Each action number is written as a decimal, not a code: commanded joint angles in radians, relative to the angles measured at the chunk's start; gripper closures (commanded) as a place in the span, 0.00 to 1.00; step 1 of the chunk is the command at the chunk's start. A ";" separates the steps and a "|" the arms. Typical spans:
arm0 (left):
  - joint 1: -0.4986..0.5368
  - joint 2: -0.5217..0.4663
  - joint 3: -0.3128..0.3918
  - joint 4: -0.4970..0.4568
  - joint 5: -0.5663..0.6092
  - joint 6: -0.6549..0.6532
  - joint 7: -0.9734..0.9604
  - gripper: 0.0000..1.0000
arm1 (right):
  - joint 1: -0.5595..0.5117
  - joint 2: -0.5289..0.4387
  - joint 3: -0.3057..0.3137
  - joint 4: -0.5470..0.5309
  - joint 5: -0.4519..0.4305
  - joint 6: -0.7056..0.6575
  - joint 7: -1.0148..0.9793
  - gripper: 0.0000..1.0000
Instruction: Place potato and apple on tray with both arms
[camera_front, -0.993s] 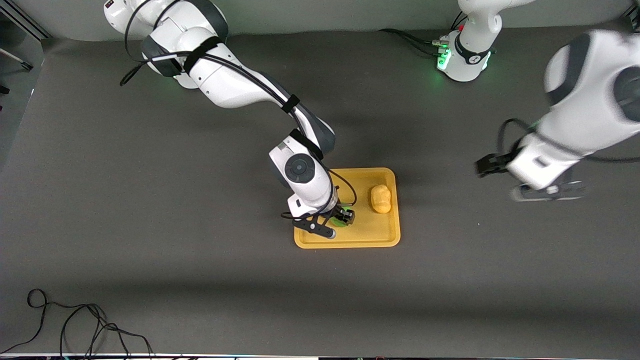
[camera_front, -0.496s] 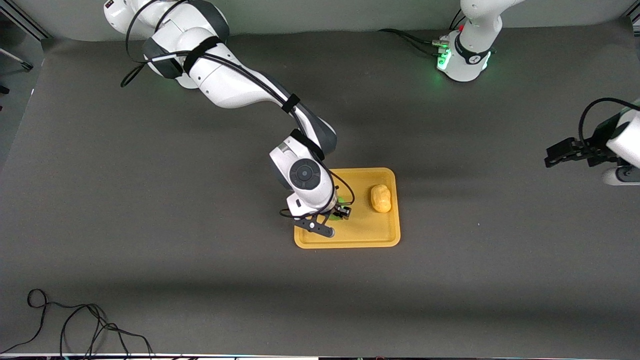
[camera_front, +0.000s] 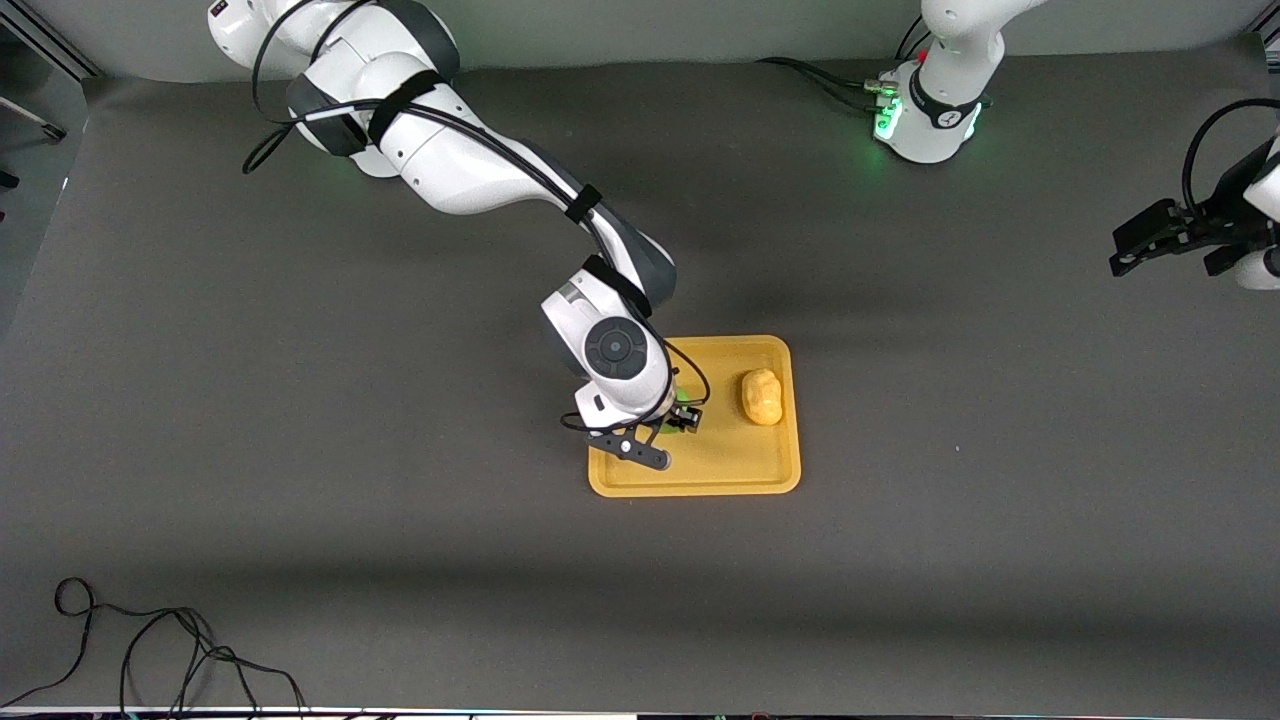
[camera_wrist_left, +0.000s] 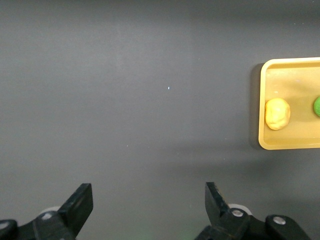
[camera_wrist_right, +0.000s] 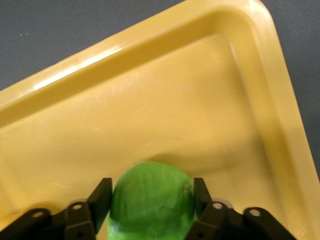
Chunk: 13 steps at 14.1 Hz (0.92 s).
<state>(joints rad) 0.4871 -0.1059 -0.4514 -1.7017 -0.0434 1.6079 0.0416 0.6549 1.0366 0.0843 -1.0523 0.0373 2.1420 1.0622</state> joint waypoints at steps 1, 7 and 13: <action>0.027 -0.014 0.017 -0.038 -0.012 0.026 0.015 0.00 | 0.009 -0.042 -0.015 0.005 0.004 -0.037 0.019 0.00; 0.011 -0.002 0.011 -0.072 -0.012 0.073 0.015 0.00 | -0.196 -0.350 -0.020 -0.099 0.019 -0.344 -0.408 0.00; 0.010 0.012 0.008 -0.067 -0.003 0.079 0.029 0.00 | -0.362 -0.636 -0.095 -0.331 0.018 -0.485 -0.711 0.00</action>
<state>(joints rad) 0.5021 -0.0936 -0.4435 -1.7622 -0.0440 1.6733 0.0481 0.2868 0.5409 0.0434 -1.2058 0.0432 1.6430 0.3973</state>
